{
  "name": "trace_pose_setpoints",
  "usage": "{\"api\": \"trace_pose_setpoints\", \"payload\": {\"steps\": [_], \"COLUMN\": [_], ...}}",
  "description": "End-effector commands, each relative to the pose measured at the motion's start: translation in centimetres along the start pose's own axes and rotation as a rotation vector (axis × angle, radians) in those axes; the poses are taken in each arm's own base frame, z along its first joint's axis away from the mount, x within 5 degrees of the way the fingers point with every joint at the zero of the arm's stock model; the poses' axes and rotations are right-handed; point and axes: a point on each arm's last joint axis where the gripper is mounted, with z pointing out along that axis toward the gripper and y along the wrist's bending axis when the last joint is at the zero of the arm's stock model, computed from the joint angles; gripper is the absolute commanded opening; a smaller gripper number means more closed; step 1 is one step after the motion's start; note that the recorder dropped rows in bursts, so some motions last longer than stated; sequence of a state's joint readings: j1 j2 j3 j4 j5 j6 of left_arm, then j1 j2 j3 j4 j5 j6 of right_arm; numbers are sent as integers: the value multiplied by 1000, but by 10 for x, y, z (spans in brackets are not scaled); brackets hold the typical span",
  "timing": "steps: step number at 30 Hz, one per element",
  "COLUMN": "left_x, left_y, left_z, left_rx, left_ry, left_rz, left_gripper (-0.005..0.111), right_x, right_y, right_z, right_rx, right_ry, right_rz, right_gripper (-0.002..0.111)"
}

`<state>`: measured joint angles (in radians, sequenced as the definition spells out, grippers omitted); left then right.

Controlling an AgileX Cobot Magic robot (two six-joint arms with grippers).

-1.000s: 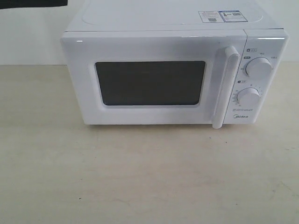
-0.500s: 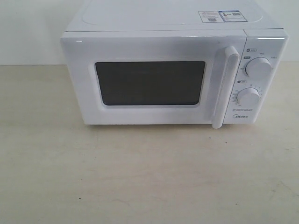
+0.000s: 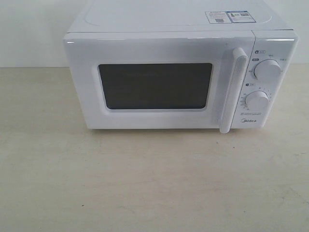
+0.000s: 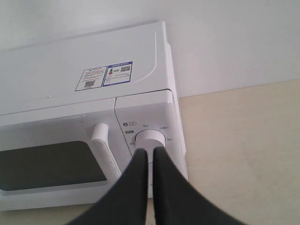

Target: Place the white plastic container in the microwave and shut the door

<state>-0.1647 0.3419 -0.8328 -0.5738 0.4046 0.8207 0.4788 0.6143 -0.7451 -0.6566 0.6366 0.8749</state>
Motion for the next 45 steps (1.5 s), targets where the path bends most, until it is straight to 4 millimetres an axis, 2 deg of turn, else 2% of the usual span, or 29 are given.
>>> {"api": "trace_pose_setpoints", "payload": {"steps": [1,4,12,19,27,30,32,35,38,45], "left_x": [24,48,130,184,217,221,222,231,238,238], "left_y": [-3,-9,-20,-30,-38,-40,-42,-49,-47,-47], "left_z": [-15,-21,-30,-31,-34,-34,-34,-36,-40,-40], "left_rx": [-142,-192,-367,-388,-364,-339,-334,-289,-366,-378], "left_ry": [3,19,46,178,298,330,333,428,485,483], "left_rz": [31,30,-74,-90,-6,-1,-64,-207,-369,-383], "left_gripper": [4,4,4,4,4,4,4,4,4,4], "right_x": [0,0,0,0,1,1,1,1,1,1], "right_y": [0,0,0,0,-1,-1,-1,-1,-1,-1], "right_z": [0,0,0,0,0,0,0,0,0,0], "right_rx": [1,1,1,-1,3,3,3,3,3,2], "right_ry": [-3,-3,-3,-4,-1,-1,-1,-1,-1,-2], "right_rz": [-6,-6,-6,-6,-6,-6,-6,-4,-4,-4], "right_gripper": [0,0,0,0,0,0,0,0,0,0]}}
